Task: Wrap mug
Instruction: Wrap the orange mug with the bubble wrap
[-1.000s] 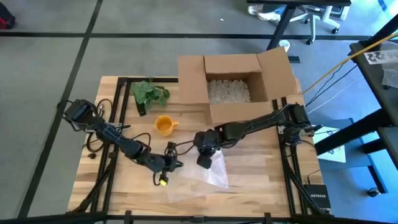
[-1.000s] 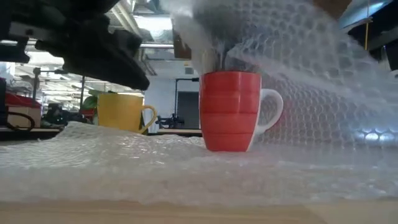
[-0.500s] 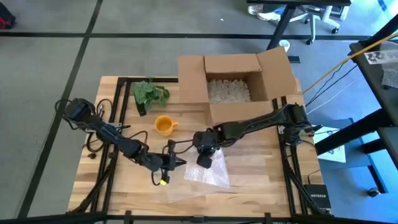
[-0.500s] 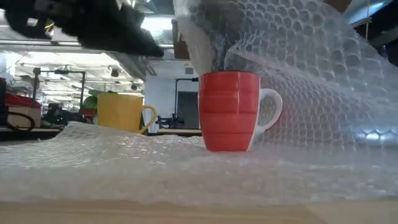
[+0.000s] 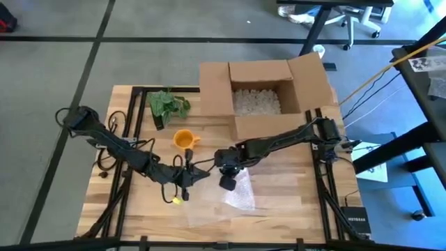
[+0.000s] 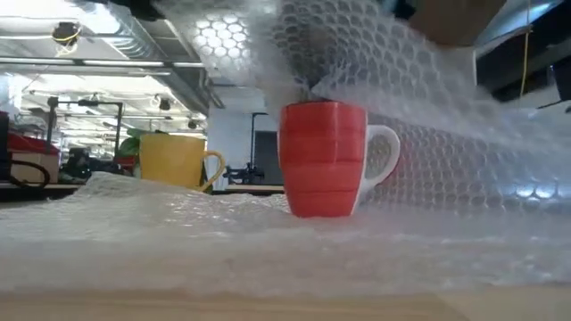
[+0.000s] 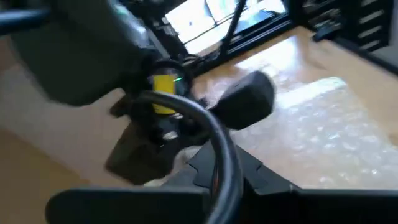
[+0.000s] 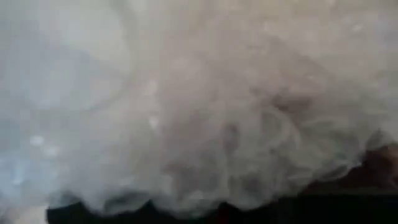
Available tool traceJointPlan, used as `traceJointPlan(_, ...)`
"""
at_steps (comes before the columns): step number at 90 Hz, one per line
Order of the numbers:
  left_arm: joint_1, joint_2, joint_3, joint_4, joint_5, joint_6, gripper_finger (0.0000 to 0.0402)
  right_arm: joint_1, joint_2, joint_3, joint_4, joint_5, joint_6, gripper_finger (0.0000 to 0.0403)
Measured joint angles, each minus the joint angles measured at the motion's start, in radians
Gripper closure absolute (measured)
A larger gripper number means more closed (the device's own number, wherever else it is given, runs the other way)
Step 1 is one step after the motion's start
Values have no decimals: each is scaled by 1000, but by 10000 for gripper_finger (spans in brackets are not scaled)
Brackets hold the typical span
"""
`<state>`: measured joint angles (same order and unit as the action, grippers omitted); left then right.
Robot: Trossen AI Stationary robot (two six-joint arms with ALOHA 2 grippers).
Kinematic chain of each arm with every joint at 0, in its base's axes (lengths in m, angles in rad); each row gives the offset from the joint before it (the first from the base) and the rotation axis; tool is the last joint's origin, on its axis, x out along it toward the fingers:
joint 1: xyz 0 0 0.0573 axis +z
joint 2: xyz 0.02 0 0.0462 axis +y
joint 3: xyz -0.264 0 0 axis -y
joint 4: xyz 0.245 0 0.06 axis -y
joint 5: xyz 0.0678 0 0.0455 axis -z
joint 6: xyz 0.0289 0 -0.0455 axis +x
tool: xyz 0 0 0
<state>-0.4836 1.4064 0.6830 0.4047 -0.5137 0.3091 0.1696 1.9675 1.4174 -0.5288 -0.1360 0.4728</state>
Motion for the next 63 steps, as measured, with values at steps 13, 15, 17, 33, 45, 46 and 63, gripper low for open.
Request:
traceJointPlan(13,34,67,0,56,53,-9,402,-1,0,0,-2,-4,-6,403)
traceJointPlan(15,38,78,0,77,68,-6,402,-1,0,0,-1,-4,-6,403)
traceJointPlan(17,42,88,0,95,82,-3,402,-1,0,0,0,-5,-7,403)
traceJointPlan(33,81,163,0,125,116,-14,402,-1,0,0,0,-5,-7,403)
traceJointPlan(45,108,201,0,164,131,-14,402,0,0,-1,2,-4,-7,403)
traceJointPlan(46,111,203,0,166,132,-14,402,0,0,-1,2,-4,-7,403)
traceJointPlan(63,139,227,0,169,167,-22,402,0,0,3,0,-4,-7,403)
